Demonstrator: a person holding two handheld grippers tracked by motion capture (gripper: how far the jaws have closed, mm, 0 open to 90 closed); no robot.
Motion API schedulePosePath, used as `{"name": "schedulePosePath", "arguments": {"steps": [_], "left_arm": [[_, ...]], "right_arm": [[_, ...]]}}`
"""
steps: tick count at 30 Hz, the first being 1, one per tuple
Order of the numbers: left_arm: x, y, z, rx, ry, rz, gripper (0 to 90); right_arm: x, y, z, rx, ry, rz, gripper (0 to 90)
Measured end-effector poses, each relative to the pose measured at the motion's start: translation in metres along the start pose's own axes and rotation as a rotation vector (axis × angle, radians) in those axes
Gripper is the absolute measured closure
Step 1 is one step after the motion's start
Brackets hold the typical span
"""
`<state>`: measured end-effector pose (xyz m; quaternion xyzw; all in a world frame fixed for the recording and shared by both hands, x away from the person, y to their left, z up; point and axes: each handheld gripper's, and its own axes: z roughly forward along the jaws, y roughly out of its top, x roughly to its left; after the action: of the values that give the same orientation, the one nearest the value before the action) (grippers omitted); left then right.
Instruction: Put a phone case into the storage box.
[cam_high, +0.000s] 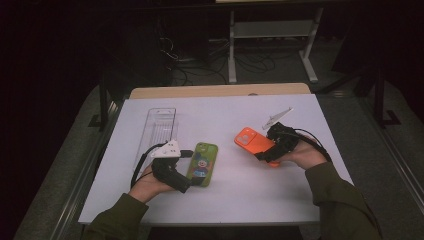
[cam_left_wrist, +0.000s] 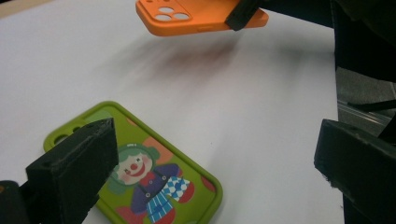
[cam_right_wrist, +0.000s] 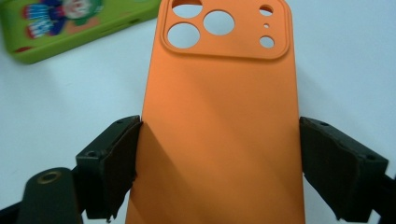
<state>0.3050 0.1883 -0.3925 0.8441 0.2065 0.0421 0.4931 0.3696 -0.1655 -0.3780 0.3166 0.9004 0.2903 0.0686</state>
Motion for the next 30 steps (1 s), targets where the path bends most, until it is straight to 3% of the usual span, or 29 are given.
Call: {"name": "schedulePosePath", "arguments": {"steps": [9, 18, 25, 30], "left_arm": [[0.002, 0.020, 0.000, 0.029, -0.025, 0.029, 0.0], [0.007, 0.046, 0.005, 0.056, -0.040, 0.110, 0.0], [0.010, 0.067, 0.015, 0.095, -0.078, 0.189, 0.0], [0.014, 0.077, 0.024, 0.112, -0.113, 0.220, 0.0]], "right_arm": [[0.006, 0.001, -0.009, -0.015, 0.076, -0.127, 15.2], [0.011, 0.003, -0.008, -0.010, 0.148, -0.196, 15.2], [0.019, 0.007, -0.003, -0.004, 0.190, -0.256, 15.2], [0.024, 0.010, 0.002, 0.006, 0.220, -0.298, 15.2]]}}
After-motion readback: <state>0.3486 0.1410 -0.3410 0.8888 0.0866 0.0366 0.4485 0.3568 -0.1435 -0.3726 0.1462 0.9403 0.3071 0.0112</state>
